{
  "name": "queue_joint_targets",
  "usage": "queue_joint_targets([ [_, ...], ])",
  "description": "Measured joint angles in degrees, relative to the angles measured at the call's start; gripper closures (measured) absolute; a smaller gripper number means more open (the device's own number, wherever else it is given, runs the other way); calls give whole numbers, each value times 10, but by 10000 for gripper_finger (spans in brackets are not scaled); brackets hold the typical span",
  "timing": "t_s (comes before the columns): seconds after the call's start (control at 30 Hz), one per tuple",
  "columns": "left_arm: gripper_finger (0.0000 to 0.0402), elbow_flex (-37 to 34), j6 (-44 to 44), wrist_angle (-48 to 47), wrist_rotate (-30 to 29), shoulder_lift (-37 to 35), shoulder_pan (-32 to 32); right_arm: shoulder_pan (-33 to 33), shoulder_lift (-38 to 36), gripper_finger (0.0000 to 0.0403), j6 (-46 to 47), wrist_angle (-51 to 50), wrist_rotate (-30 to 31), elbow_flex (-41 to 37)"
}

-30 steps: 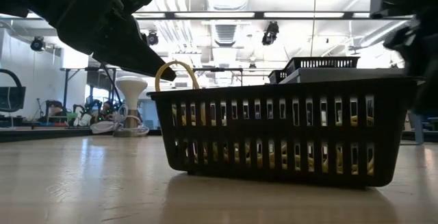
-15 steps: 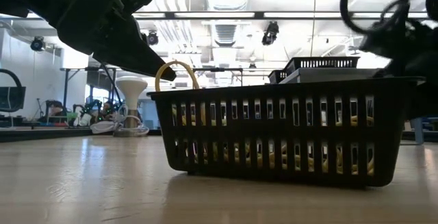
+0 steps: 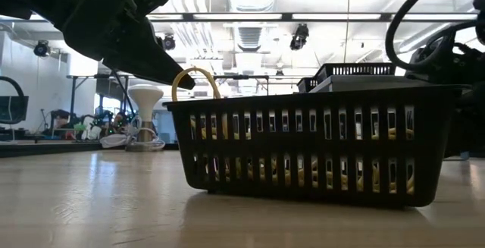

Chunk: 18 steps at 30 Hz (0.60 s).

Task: Pick & Place Office Desk Supplies
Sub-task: Adjust the black bin on the shelf

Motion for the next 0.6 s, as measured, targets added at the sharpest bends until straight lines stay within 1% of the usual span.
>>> queue_joint_targets([
  [0.1,233,0,0,0,0,0,0,0,0,331,0,2,-12,-1],
  [0.23,233,0,0,0,0,0,1,0,0,370,-3,15,-30,2],
  [0.3,233,0,0,0,0,0,1,3,1,388,-8,40,-49,10],
  [0.33,233,0,0,0,0,0,1,7,3,390,-21,62,-66,20],
  [0.37,233,0,0,0,0,0,1,12,3,391,-40,84,-66,31],
  [0.43,233,0,0,0,0,0,1,23,1,393,-94,130,-34,55],
  [0.47,233,0,0,-1,0,0,1,31,2,394,-130,150,-2,70],
  [0.6,233,-2,0,-1,0,0,2,59,1,394,-278,177,163,148],
])
